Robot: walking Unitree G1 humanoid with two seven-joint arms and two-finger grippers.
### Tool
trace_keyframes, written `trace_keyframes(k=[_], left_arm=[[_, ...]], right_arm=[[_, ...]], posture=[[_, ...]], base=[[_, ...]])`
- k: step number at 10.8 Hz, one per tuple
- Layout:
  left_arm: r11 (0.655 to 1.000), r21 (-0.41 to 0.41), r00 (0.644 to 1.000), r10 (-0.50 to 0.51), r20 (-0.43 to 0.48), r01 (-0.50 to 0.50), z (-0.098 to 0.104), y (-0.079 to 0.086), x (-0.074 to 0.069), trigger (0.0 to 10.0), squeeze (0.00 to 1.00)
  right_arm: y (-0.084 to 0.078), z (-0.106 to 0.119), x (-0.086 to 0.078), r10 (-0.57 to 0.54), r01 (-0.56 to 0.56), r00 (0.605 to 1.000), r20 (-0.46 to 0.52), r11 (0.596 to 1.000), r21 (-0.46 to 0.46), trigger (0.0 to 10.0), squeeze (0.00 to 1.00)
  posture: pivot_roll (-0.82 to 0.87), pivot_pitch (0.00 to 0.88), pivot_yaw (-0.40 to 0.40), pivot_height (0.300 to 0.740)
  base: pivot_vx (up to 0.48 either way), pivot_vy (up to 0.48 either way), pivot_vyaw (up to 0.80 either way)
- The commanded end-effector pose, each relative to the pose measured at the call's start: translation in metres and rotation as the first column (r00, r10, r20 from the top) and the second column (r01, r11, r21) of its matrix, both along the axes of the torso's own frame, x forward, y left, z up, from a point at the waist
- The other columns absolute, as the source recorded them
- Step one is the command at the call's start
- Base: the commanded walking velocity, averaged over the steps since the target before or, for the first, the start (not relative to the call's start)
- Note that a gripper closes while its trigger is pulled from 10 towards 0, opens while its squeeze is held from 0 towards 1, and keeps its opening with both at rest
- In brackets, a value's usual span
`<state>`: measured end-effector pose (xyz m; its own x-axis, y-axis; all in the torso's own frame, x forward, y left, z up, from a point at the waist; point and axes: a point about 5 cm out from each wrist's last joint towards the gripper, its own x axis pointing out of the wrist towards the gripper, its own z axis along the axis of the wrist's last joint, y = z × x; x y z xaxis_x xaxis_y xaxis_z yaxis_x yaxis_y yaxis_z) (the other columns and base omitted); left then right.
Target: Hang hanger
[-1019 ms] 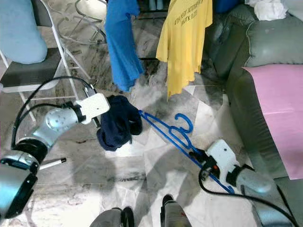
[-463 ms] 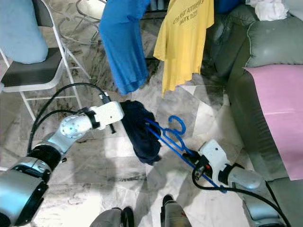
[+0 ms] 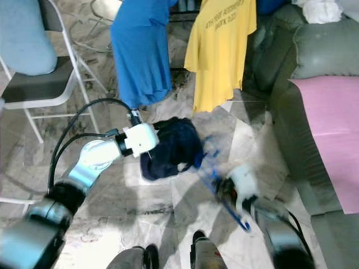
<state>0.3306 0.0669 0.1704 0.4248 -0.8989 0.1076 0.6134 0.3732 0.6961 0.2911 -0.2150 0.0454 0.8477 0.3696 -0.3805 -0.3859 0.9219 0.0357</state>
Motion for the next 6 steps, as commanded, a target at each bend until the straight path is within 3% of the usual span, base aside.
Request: trace_keyframes(k=[1, 3, 4, 5, 6], left_arm=[[0.999, -0.026, 1.000, -0.025, -0.014, 0.025, 0.002, 0.000, -0.006, 10.0, 0.00], [0.999, 0.049, 0.988, -0.011, -0.152, 0.018, -0.044, 0.007, -0.021, 10.0, 0.00], [0.996, 0.092, 0.981, 0.019, -0.192, -0.002, -0.061, 0.012, -0.025, 10.0, 0.00], [0.990, 0.134, 0.961, 0.077, -0.264, -0.043, -0.083, 0.019, -0.030, 10.0, 0.00], [0.991, 0.125, 0.947, 0.084, -0.310, -0.047, -0.089, 0.016, -0.033, 10.0, 0.00]], right_arm=[[-0.011, -0.001, 0.004, -0.146, 0.145, 0.989, 0.006, 0.988, 0.046, 10.0, 0.00], [-0.043, 0.035, 0.030, -0.462, 0.428, 0.881, 0.101, 0.870, 0.244, 10.0, 0.00], [-0.046, 0.052, 0.038, -0.505, 0.445, 0.852, 0.141, 0.839, 0.315, 10.0, 0.00], [-0.044, 0.093, 0.050, -0.551, 0.403, 0.795, 0.253, 0.791, 0.460, 10.0, 0.00], [-0.042, 0.114, 0.055, -0.588, 0.370, 0.754, 0.291, 0.747, 0.552, 10.0, 0.00]], posture=[[-0.04, 0.238, 0.104, 0.740], [-0.03, 0.245, 0.100, 0.740], [-0.04, 0.247, 0.100, 0.740], [-0.06, 0.251, 0.098, 0.740], [-0.07, 0.252, 0.096, 0.740]], base=[[0.000, 0.000, 0.00], [0.000, 0.000, 0.00], [0.000, 0.000, 0.00], [0.000, 0.000, 0.00], [0.000, 0.000, 0.00]])
